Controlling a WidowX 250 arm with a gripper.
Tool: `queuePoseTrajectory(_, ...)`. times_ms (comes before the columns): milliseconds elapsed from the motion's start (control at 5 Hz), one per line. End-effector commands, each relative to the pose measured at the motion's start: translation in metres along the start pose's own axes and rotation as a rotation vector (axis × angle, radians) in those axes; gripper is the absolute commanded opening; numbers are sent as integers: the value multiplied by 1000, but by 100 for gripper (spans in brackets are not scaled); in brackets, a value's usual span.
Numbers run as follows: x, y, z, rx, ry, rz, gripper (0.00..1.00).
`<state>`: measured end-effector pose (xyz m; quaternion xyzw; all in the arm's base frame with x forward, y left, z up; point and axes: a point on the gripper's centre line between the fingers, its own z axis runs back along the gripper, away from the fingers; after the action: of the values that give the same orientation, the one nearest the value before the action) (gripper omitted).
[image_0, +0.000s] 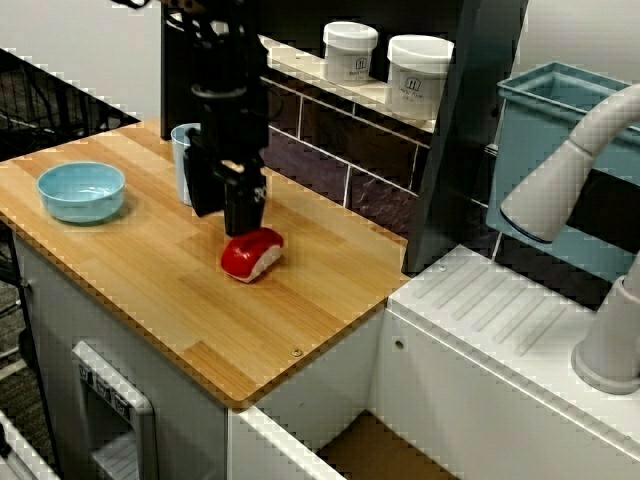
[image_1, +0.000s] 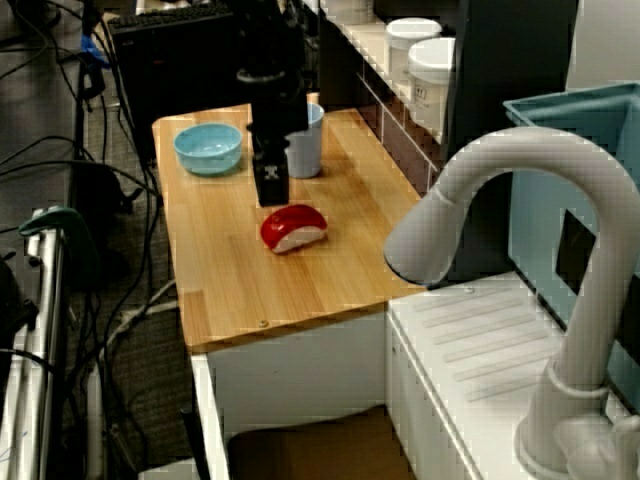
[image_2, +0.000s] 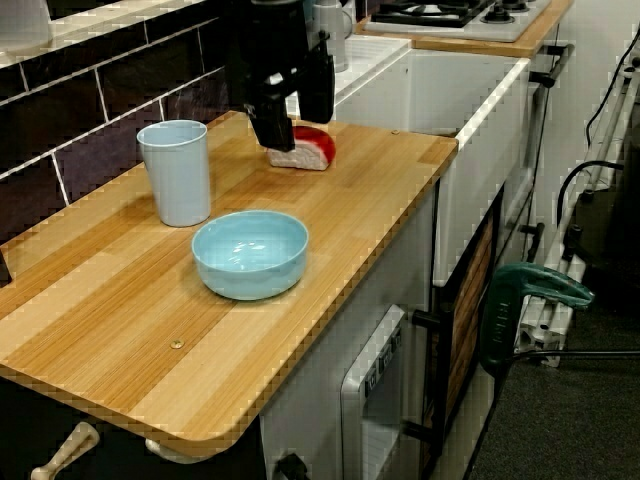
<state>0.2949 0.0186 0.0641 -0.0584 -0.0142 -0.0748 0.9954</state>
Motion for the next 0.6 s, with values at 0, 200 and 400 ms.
queuePoseTrajectory(0,-8,22,39,7,-97,-5,100)
queuePoseTrajectory(200,-12,39,49,2,-110,-20,100)
queuePoseTrajectory(400,-14,57,56,-12,-122,-19,100)
